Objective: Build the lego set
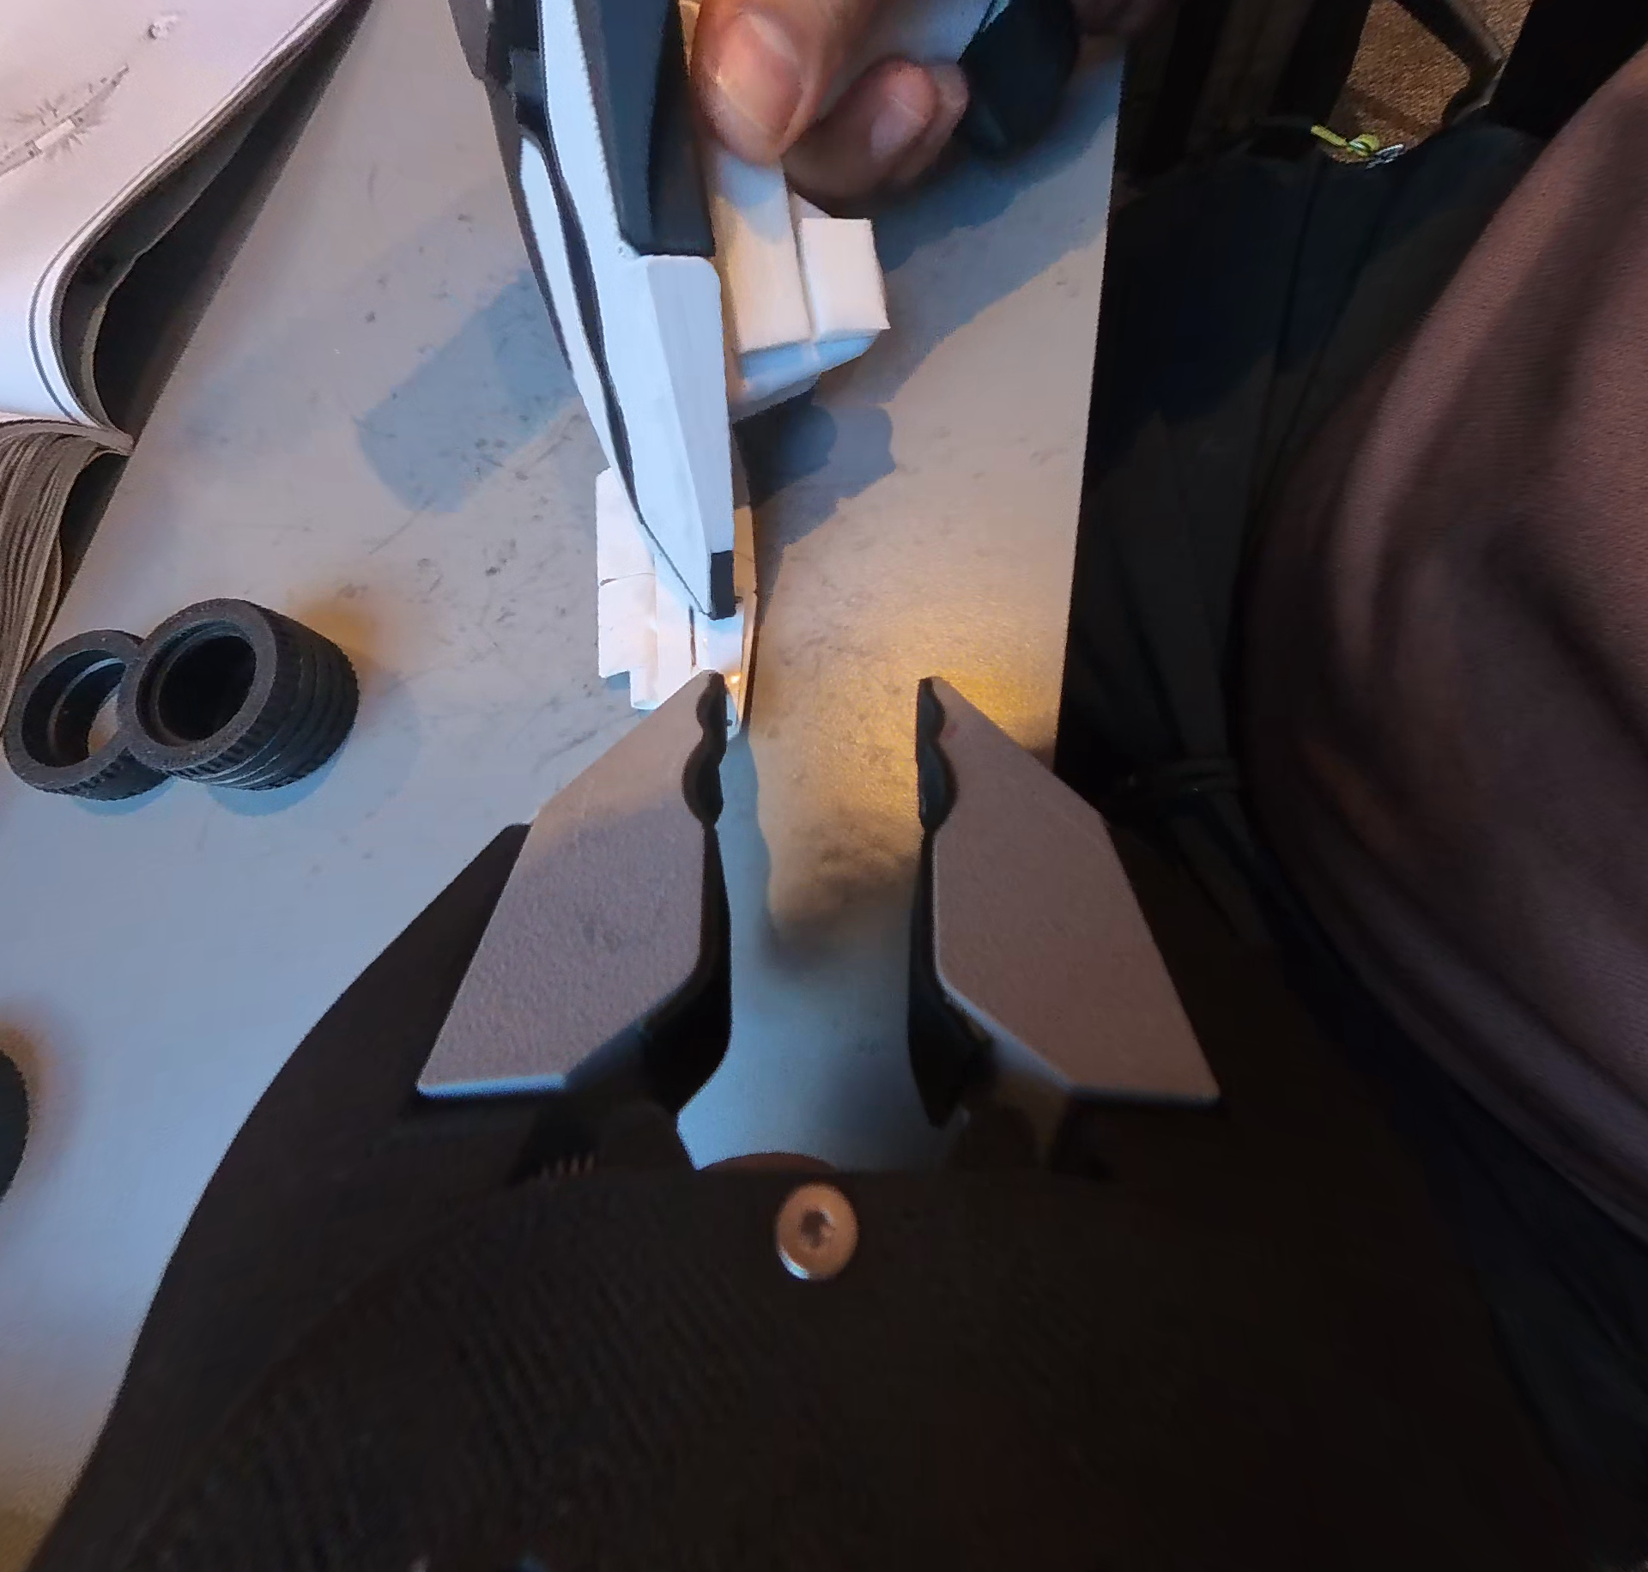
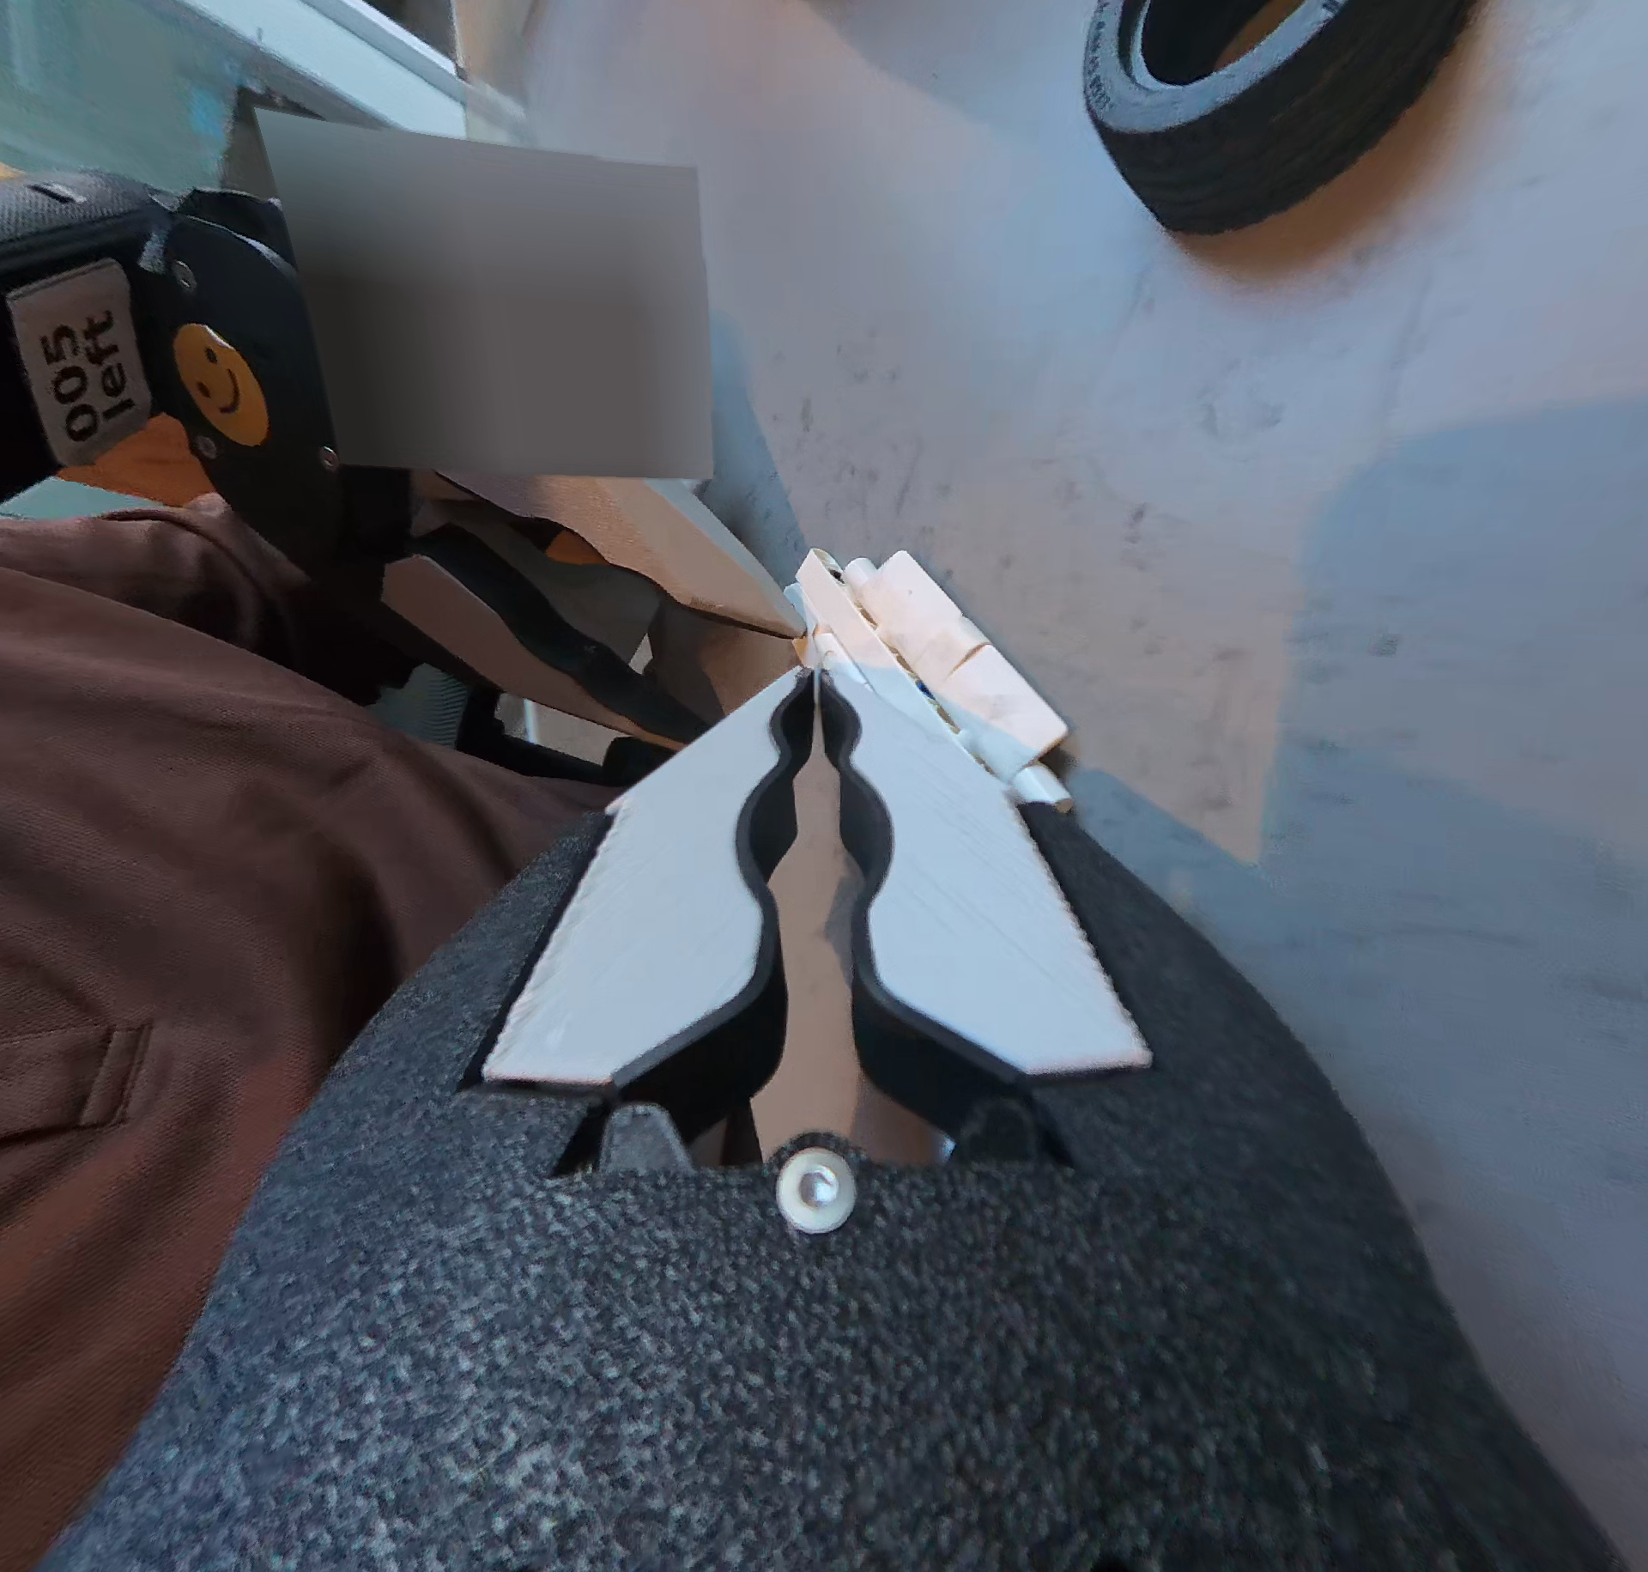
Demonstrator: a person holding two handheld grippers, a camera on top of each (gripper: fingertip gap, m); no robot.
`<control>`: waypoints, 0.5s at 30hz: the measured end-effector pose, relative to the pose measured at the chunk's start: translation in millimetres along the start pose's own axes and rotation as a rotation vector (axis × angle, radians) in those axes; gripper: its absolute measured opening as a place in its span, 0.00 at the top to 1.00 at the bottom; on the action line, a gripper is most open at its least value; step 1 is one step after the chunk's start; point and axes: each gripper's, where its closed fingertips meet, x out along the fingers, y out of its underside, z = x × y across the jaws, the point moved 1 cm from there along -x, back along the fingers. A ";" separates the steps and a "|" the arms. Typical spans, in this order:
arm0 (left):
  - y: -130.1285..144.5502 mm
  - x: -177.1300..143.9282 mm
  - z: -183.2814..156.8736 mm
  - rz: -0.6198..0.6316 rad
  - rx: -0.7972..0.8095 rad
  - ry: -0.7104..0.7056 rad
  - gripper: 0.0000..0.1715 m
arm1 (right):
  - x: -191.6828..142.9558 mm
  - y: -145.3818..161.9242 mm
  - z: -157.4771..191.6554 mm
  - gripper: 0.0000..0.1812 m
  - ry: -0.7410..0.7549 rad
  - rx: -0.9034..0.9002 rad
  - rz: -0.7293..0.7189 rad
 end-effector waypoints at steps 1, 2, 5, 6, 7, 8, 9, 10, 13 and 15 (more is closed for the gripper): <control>0.0 0.0 0.1 0.000 -0.001 0.000 0.77 | 0.0 -0.3 0.2 0.99 0.014 -0.009 0.000; -0.1 0.0 0.2 0.000 -0.001 0.000 0.77 | 0.0 -0.5 0.7 0.98 0.027 -0.018 -0.001; -0.1 0.2 0.6 0.000 -0.005 0.000 0.76 | 0.0 -0.7 2.6 0.96 0.071 -0.053 -0.004; -0.2 0.3 0.8 0.000 -0.006 0.000 0.76 | 0.0 -0.7 3.1 0.96 0.092 -0.069 -0.004; -0.2 0.4 0.9 0.000 -0.007 -0.001 0.76 | -0.1 -0.7 3.4 0.95 0.116 -0.089 -0.003; -0.3 0.5 0.9 0.000 -0.007 -0.001 0.76 | -0.1 -0.5 3.7 0.95 0.142 -0.110 -0.001; -0.4 0.5 0.9 0.000 -0.007 -0.001 0.76 | 0.1 -0.3 4.2 0.94 0.168 -0.132 0.001; -0.4 0.6 1.0 0.000 -0.008 -0.001 0.76 | 0.3 0.0 5.1 0.93 0.192 -0.154 0.004; -1.0 1.3 1.2 0.001 -0.008 -0.003 0.76 | 0.2 0.8 5.9 0.92 0.271 -0.218 0.017; -1.4 1.8 1.0 0.001 -0.008 -0.002 0.76 | 0.1 1.4 6.6 0.90 0.316 -0.256 0.027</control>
